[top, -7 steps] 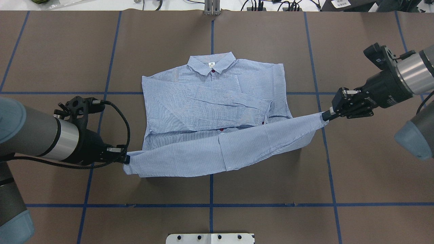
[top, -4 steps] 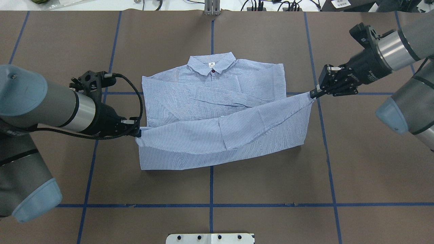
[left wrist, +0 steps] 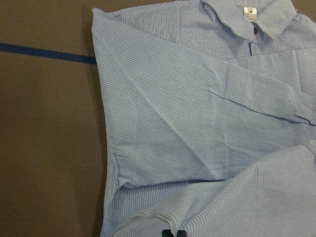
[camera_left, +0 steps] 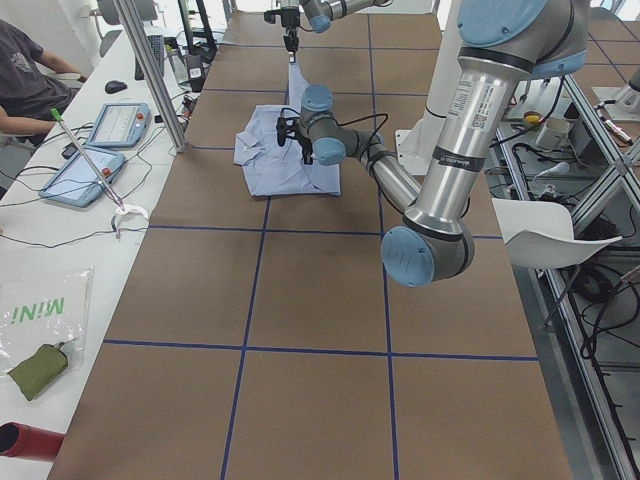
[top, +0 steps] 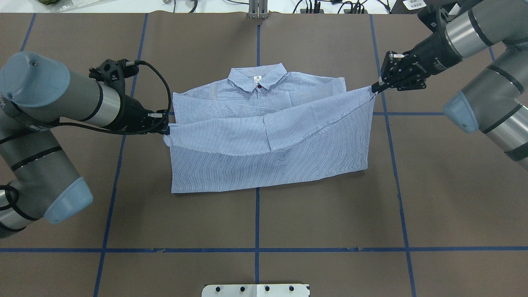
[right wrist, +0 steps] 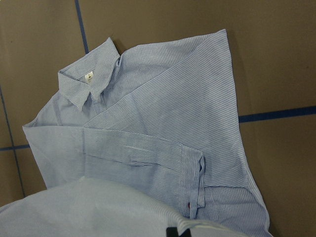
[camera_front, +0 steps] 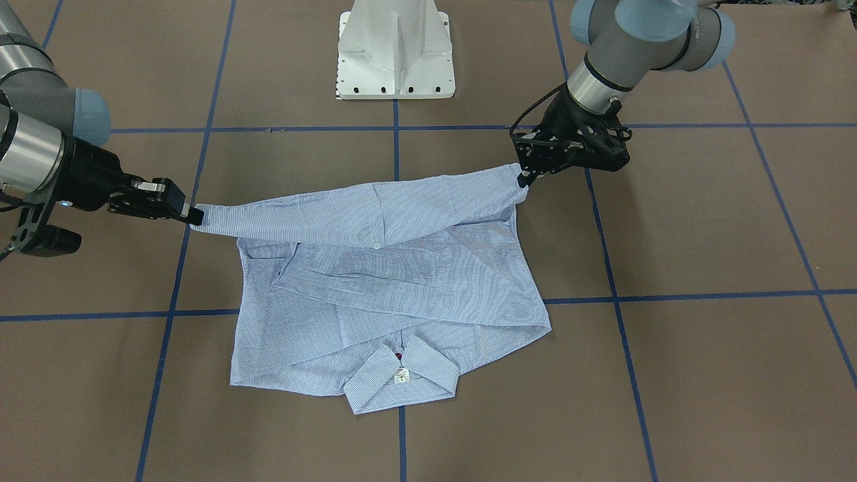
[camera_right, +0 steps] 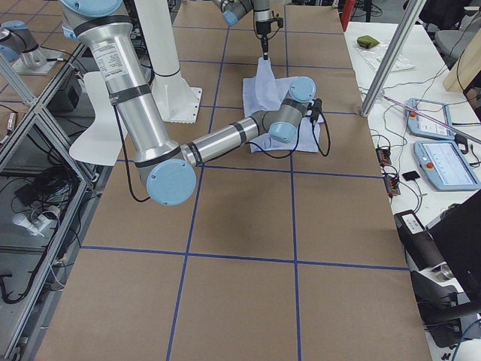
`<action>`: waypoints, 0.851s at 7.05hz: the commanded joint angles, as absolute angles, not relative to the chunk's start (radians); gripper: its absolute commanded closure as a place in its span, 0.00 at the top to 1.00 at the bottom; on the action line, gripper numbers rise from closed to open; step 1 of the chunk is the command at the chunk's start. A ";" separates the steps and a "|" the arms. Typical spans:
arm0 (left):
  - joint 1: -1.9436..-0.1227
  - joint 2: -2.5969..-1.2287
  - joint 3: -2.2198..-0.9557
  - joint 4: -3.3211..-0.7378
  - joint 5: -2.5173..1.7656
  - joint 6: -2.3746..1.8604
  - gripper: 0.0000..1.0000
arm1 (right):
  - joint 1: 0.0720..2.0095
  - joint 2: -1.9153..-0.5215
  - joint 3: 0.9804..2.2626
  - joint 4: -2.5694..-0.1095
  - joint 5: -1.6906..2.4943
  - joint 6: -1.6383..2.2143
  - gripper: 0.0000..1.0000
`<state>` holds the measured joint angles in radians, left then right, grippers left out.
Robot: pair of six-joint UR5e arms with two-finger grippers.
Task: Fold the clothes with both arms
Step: 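Carry the hem up over the shirt toward the collar with both grippers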
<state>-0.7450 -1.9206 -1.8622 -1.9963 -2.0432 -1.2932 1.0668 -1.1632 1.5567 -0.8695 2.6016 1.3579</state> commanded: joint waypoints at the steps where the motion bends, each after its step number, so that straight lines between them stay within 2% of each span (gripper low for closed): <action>1: -0.776 -1.968 -1.757 -2.060 -2.043 -1.293 0.00 | 1.068 -1.097 1.465 -0.867 2.579 1.356 0.00; 6: -0.799 -1.991 -1.574 -2.212 -2.040 -1.292 0.00 | 1.057 -1.017 1.307 -0.865 2.545 1.302 0.00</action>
